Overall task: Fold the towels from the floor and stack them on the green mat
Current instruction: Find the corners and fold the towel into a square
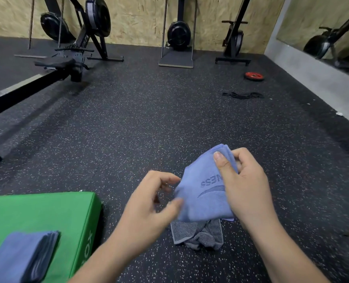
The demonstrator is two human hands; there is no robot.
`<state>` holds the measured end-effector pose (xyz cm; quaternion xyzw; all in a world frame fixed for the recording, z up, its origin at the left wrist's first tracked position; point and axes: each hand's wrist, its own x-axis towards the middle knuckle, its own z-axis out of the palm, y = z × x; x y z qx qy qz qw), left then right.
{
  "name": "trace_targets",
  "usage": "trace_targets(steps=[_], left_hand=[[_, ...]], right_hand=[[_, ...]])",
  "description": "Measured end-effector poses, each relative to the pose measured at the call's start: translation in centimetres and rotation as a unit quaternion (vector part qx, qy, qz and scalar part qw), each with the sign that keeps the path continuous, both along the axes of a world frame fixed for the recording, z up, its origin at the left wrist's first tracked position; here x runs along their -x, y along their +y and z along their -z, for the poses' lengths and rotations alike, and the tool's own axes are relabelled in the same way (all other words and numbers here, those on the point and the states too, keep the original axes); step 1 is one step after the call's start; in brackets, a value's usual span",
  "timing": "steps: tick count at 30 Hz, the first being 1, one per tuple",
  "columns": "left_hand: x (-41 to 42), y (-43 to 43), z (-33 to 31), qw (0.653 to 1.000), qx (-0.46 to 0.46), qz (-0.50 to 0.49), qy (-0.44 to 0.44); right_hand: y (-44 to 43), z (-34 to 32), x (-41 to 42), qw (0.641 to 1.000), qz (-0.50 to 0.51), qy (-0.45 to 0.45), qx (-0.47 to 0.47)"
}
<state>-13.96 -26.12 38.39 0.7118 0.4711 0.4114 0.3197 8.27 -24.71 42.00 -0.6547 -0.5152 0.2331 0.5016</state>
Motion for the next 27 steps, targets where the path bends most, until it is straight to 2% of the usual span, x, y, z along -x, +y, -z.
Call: trace_targets(steps=[3, 6, 9, 13, 17, 21, 24, 27], left_hand=[[-1.5, -0.9, 0.5, 0.99, -0.091, 0.067, 0.086], [-2.3, -1.0, 1.6, 0.977, -0.148, 0.052, 0.147], [-2.0, -0.7, 1.7, 0.976, -0.158, 0.02, 0.149], [-0.8, -0.5, 0.5, 0.985, -0.102, -0.016, 0.141], [0.3, -0.1, -0.4, 0.998, 0.003, -0.045, 0.044], [1.4, 0.5, -0.6, 0.993, 0.073, -0.087, -0.025], [2.3, 1.1, -0.7, 0.988, 0.102, -0.105, -0.056], [3.7, 1.5, -0.9, 0.988, 0.111, -0.085, -0.071]], right_hand=[[0.2, 0.4, 0.4, 1.0, 0.005, -0.012, 0.02], [0.3, 0.8, 0.7, 0.999, 0.002, -0.011, 0.04], [0.6, 1.2, 0.3, 0.998, 0.013, 0.0, 0.06], [1.0, 1.5, -0.6, 0.994, 0.002, 0.011, 0.112], [1.4, 2.4, -0.9, 0.976, -0.072, -0.064, 0.195], [1.1, 2.3, 0.1, 0.972, -0.089, -0.14, 0.167], [0.6, 1.3, 2.0, 0.973, -0.18, -0.068, 0.13], [0.3, 1.9, 3.6, 0.938, -0.303, -0.004, 0.17]])
